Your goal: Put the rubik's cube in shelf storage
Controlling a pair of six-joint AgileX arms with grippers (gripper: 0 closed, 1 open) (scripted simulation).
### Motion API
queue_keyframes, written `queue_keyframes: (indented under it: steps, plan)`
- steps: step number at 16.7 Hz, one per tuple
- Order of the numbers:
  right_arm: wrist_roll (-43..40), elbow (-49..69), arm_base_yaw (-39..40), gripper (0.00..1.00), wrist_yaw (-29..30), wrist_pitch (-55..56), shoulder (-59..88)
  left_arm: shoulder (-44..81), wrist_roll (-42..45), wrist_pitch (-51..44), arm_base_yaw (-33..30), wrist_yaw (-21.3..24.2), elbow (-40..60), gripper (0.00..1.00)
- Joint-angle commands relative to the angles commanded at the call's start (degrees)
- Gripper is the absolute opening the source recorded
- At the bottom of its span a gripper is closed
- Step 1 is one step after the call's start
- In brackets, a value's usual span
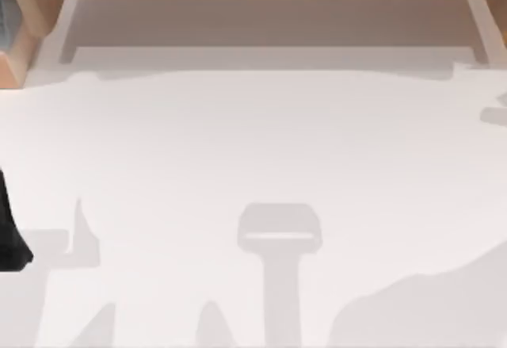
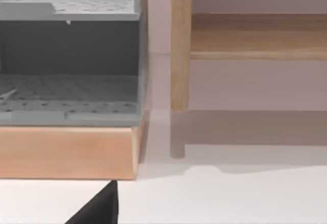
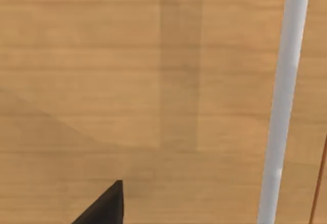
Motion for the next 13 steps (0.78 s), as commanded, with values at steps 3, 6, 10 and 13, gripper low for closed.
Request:
queue_keyframes:
  steps: [3, 6, 10, 13]
  plan:
    - [0.0, 0.0, 0.0, 0.62, 0.0, 0.0, 0.0, 0.0, 0.0, 0.0, 0.0, 0.0, 0.0, 1.0]
    - [0.0, 0.0, 0.0, 0.4, 0.0, 0.0, 0.0, 0.0, 0.0, 0.0, 0.0, 0.0, 0.0, 1.0]
    - [0.0, 0.0, 0.0, 0.1, 0.0, 0.0, 0.0, 0.0, 0.0, 0.0, 0.0, 0.0, 0.0, 1.0]
    - [0.0, 0.0, 0.0, 0.0, 0.0, 0.0, 0.0, 0.0, 0.0, 0.0, 0.0, 0.0, 0.0, 1.0]
